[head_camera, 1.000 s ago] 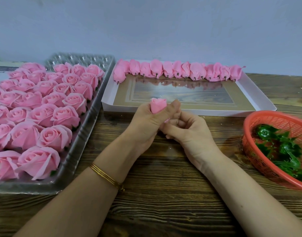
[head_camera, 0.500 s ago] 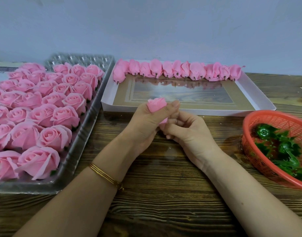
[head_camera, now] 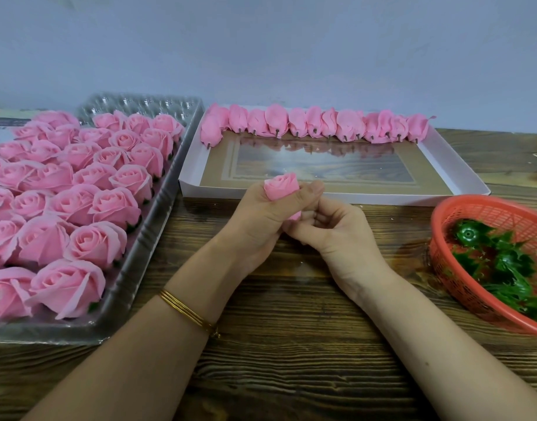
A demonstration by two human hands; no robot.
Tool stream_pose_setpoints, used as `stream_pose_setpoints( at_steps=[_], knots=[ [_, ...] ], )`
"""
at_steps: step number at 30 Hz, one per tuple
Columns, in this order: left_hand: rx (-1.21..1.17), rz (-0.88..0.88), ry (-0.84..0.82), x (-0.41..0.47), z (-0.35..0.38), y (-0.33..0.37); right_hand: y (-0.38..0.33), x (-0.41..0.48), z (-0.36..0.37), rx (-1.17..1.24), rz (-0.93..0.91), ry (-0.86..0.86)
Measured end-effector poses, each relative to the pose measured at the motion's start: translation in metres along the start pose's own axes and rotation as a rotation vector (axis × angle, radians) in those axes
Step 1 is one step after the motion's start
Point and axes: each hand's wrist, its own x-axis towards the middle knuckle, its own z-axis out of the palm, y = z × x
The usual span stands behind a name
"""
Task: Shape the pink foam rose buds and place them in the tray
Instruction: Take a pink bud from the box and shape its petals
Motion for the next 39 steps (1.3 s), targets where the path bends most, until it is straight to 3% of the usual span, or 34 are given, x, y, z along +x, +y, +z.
stream_pose_setpoints(
  at_steps=[5, 11, 25, 39],
  knots=[
    [0.052, 0.046, 0.109, 0.0, 0.003, -0.002, -0.002, 0.002, -0.001, 0.039, 0.037, -0.028],
    [0.359, 0.266, 0.276, -0.001, 0.007, -0.006, -0.005, 0.007, -0.007, 0.238, 0.122, 0.133],
    [0.705, 0.27, 0.127, 0.001, 0.002, -0.018, -0.005, 0.003, -0.001, 0.208, 0.088, 0.146],
    [0.705, 0.341, 0.081, -0.003, 0.006, -0.014, 0.0, 0.003, -0.006, 0.203, 0.058, 0.09]
  ],
)
